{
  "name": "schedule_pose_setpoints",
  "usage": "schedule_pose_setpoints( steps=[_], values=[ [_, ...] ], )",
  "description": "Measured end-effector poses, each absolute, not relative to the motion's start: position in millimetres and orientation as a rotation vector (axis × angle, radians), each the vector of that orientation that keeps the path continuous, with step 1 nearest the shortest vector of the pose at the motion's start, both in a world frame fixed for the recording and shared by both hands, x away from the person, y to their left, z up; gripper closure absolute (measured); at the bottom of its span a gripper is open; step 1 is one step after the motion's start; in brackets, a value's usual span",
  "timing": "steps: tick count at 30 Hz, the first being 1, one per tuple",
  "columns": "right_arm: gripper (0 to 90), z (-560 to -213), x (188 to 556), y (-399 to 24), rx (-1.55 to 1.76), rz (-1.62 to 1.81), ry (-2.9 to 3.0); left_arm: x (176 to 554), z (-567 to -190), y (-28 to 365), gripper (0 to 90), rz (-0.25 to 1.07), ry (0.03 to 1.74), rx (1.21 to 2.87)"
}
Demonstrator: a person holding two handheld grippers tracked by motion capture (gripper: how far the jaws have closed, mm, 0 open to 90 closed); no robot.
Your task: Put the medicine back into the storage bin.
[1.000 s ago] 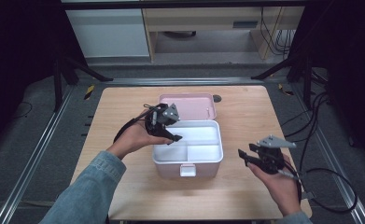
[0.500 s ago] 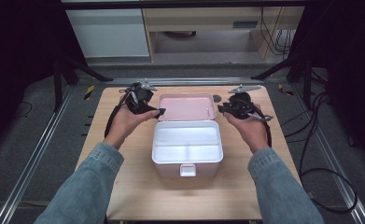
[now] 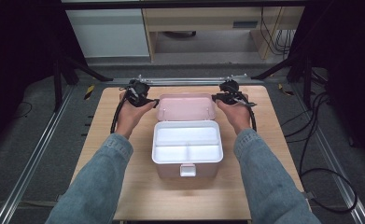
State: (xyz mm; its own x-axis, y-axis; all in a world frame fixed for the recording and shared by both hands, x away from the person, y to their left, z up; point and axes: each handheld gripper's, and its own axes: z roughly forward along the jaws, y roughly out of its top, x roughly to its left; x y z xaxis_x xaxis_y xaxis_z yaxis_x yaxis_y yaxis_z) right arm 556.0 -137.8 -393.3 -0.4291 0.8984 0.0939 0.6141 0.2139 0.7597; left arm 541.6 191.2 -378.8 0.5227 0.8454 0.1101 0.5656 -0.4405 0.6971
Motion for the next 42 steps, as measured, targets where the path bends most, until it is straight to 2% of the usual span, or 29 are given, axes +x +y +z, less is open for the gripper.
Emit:
schedule_pose_setpoints(
  steps=[5, 8, 12, 15, 23, 30, 36, 39, 42],
  values=[
    [65.7, -406, 562, -130, 1.425, 1.017, 2.151, 549, -387, 188, 40.3, 0.586, 1.177, 2.14],
    [65.7, -412, 565, -126, 1.428, 0.987, 2.16, 551, -390, 183, 40.1, 0.588, 1.177, 2.154],
    [67.7, -418, 567, -121, 1.437, 0.96, 2.162, 552, -393, 179, 41.3, 0.58, 1.177, 2.155],
    [72.9, -420, 568, -120, 1.459, 0.931, 2.157, 553, -394, 175, 45.1, 0.581, 1.177, 2.152],
    [76.4, -418, 564, -117, 1.462, 0.924, 2.12, 557, -401, 169, 46.6, 0.625, 1.217, 2.159],
    [78.0, -415, 562, -115, 1.457, 0.934, 2.088, 561, -405, 168, 54.9, 0.611, 1.257, 2.153],
    [79.2, -412, 561, -114, 1.453, 0.943, 2.075, 564, -408, 167, 52.6, 0.576, 1.282, 2.14],
    [79.2, -412, 561, -114, 1.453, 0.947, 2.072, 564, -407, 165, 62.8, 0.547, 1.283, 2.128],
    [79.2, -411, 560, -114, 1.447, 0.95, 2.067, 564, -405, 168, 67.3, 0.503, 1.33, 2.088]
  ],
)
